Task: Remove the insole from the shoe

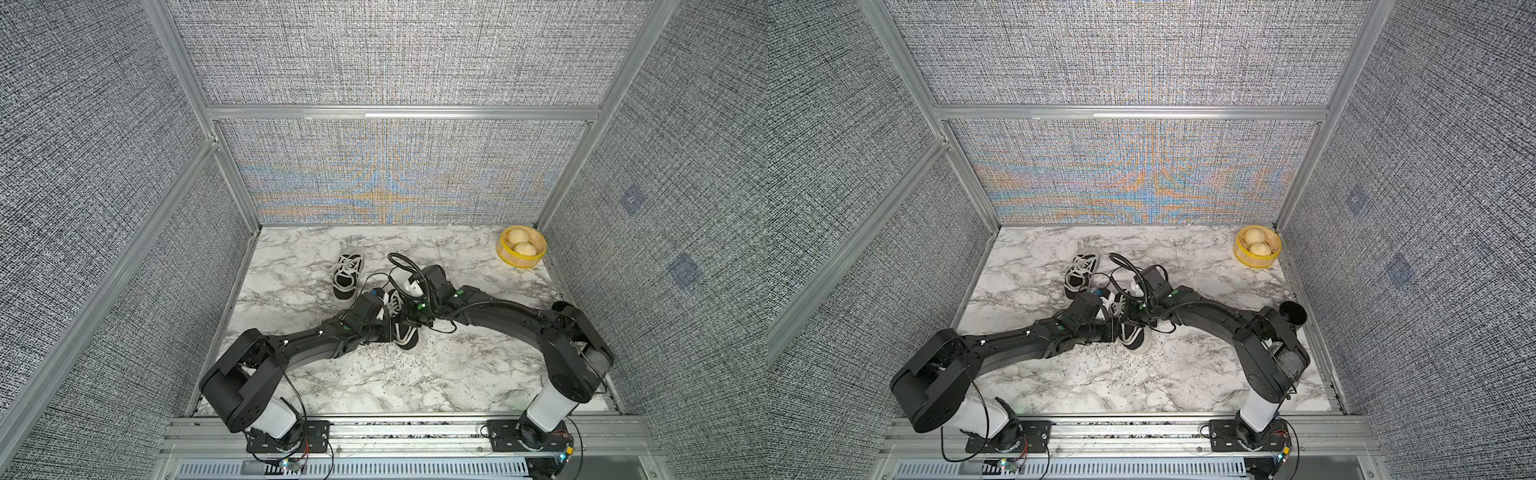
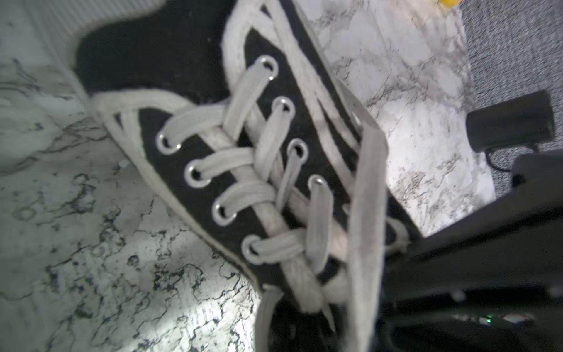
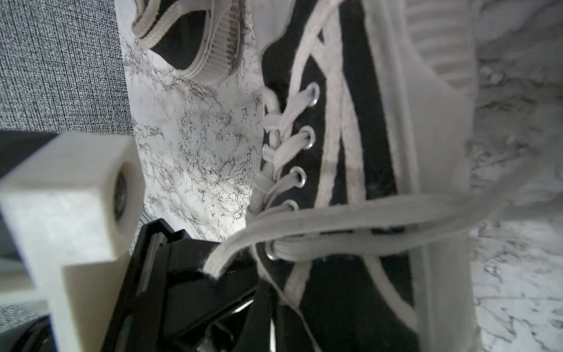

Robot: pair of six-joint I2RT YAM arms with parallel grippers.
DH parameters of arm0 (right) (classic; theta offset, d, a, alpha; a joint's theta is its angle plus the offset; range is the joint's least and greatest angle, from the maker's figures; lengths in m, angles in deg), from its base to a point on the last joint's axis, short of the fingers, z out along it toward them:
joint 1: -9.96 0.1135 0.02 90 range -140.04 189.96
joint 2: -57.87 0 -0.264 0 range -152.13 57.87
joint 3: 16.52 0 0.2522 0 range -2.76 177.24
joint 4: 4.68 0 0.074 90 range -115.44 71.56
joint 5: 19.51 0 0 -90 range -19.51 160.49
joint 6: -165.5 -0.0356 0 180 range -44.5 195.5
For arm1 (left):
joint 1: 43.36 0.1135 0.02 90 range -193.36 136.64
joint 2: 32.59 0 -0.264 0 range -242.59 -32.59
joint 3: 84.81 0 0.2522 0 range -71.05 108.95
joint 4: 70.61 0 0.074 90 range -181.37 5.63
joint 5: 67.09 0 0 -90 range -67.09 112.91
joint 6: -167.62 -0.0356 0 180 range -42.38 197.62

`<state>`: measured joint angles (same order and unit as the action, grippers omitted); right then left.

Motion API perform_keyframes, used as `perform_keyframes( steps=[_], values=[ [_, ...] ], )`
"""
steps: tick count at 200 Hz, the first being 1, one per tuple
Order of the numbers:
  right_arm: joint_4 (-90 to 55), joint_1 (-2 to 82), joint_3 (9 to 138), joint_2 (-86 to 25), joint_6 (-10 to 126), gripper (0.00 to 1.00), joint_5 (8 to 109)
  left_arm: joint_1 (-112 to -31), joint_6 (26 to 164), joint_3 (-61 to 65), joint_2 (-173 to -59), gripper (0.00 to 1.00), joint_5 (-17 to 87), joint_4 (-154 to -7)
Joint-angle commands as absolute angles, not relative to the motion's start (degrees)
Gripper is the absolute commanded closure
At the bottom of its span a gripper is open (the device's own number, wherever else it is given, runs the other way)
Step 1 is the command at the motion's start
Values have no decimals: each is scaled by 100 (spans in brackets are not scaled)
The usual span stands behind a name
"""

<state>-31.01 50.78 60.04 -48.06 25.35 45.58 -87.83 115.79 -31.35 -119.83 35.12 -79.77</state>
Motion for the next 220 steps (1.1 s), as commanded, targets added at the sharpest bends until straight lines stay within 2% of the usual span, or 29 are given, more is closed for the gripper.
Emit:
perform_keyframes(
  steps=[1, 56, 107, 135, 152, 180, 220],
  values=[
    [-1587, 4970, 5906, -4624, 1601, 100, 3746, -8909, 11232, -3136, -12049, 100, 3523, -8199],
    [-900, 4184, 5247, -4110, 817, 100, 3360, -9003, 10782, -3320, -11884, 100, 3097, -8552],
    [-450, 4428, 4967, -4542, 561, 100, 3207, -9107, 10294, -2892, -11964, 100, 2719, -8925],
    [-629, 4468, 4973, -4719, 702, 100, 3346, -9100, 10537, -3037, -11520, 86, 2733, -8592],
    [-684, 4468, 4990, -4820, 736, 100, 3434, -9096, 10712, -3093, -11189, 81, 2719, -8521],
    [-632, 4484, 5005, -4901, 653, 100, 3580, -9074, 11062, -3290, -10818, 76, 2582, -8438],
    [-675, 4543, 5099, -4952, 647, 100, 3645, -9067, 11505, -3562, -10490, 76, 2731, -8371]
  ],
)
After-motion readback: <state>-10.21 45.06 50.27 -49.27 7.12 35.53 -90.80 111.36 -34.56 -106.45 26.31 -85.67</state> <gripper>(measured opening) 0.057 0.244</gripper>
